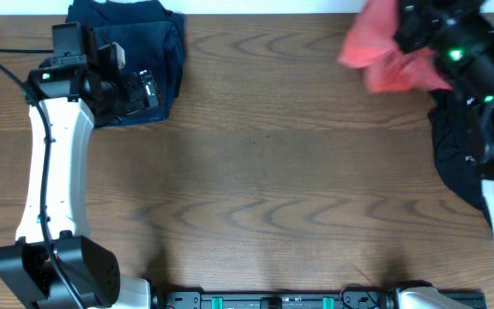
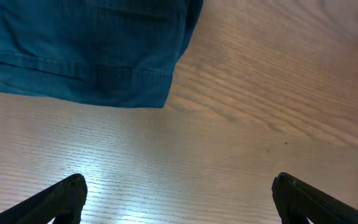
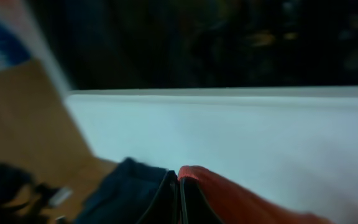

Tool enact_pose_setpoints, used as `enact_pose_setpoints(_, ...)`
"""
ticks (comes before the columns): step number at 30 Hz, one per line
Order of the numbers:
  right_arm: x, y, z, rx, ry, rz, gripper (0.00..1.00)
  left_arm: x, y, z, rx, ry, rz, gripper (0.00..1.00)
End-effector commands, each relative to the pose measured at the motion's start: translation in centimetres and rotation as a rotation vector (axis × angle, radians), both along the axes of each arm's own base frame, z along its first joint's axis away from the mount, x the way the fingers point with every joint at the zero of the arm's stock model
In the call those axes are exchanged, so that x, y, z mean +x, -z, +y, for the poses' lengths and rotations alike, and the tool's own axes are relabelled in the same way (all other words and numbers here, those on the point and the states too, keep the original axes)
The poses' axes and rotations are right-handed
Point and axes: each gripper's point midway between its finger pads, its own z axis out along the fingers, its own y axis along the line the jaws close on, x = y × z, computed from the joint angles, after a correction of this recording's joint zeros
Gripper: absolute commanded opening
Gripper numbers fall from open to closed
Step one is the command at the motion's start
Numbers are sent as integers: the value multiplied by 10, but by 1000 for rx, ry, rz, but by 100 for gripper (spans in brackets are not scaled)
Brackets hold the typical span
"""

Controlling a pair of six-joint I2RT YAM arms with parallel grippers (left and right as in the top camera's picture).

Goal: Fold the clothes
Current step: 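Lift and drag the red t-shirt to the table center, right gripper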

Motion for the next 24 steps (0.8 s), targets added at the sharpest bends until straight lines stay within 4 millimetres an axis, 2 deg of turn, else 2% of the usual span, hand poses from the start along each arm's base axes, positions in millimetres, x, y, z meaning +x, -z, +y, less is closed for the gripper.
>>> enact_pose_setpoints(1, -30, -30, 38, 23, -120, -79, 1, 3, -13, 8, -2, -16, -38, 97)
enact_pose_setpoints(5, -56, -50, 74, 45, -234, -147, 1, 1, -12, 14, -2, -32, -33, 97)
enact_pose_setpoints(9, -100, -77, 107, 38, -373, -242, 1, 1, -12, 15, -3, -34, -30, 97)
enact_pose_setpoints(12, -120, -89, 108, 27, -368, -249, 1, 1, -12, 15, -3, -34, -30, 97)
enact_pose_setpoints(15, -116, -87, 81, 5, -218, -184, 1, 1, -12, 15, -3, -34, -30, 97)
enact_pose_setpoints(17, -104, -75, 52, -21, -59, -122, 1, 1, -12, 15, -3, -34, -30, 97)
enact_pose_setpoints(21, -78, -38, -14, -103, 262, 26, 1, 1, -12, 15, -2, -34, -31, 97)
enact_pose_setpoints(24, -58, -6, -54, -163, 412, 143, 1, 1, -12, 15, -3, -34, -31, 97)
